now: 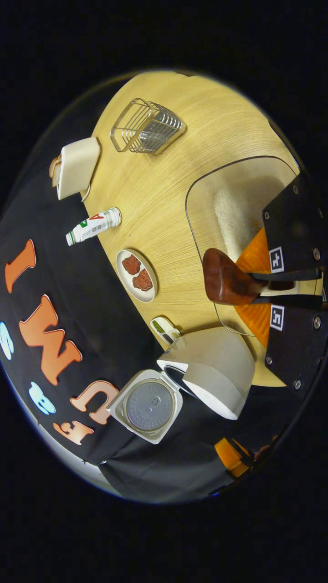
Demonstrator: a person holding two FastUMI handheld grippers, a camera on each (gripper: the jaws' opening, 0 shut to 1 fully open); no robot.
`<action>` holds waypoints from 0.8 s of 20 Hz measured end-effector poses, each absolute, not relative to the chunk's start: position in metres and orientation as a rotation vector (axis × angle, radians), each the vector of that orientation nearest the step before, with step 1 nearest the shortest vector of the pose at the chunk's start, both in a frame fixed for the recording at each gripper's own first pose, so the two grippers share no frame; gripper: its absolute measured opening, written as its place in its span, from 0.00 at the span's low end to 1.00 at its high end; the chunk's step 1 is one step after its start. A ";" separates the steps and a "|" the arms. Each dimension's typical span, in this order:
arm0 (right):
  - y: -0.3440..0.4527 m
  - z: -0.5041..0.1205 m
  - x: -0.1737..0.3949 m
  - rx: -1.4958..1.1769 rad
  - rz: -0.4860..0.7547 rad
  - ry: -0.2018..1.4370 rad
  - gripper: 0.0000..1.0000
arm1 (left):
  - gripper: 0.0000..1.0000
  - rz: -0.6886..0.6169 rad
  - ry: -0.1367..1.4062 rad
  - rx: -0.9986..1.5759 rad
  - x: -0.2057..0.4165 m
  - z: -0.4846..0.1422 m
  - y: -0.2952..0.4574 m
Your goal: Close the left gripper, press the button to open the rice cooker; take a wooden spoon from the chopstick holder with the right hand, scoop a spoonful of rice and pour it into the rice cooker, then put the wooden spoon back into the chopstick holder.
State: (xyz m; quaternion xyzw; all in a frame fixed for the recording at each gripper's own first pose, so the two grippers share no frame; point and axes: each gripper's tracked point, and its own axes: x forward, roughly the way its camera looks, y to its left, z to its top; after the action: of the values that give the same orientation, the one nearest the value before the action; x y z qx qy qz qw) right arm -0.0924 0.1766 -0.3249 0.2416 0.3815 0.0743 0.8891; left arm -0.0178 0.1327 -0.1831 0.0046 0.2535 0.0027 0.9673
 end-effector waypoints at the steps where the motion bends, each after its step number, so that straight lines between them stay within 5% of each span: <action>1: 0.178 -0.325 -0.092 0.523 0.157 0.798 0.11 | 1.00 0.006 0.508 0.014 -0.019 -0.182 0.134; 16: 0.155 -0.332 -0.087 0.951 0.179 0.820 0.11 | 1.00 0.023 0.516 0.018 -0.023 -0.178 0.138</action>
State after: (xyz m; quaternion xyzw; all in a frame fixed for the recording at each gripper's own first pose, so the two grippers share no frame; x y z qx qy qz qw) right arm -0.0871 0.1548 -0.3324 0.4442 0.3832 0.0837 0.8055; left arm -0.0230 0.1382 -0.1783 0.0087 0.2552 0.0114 0.9668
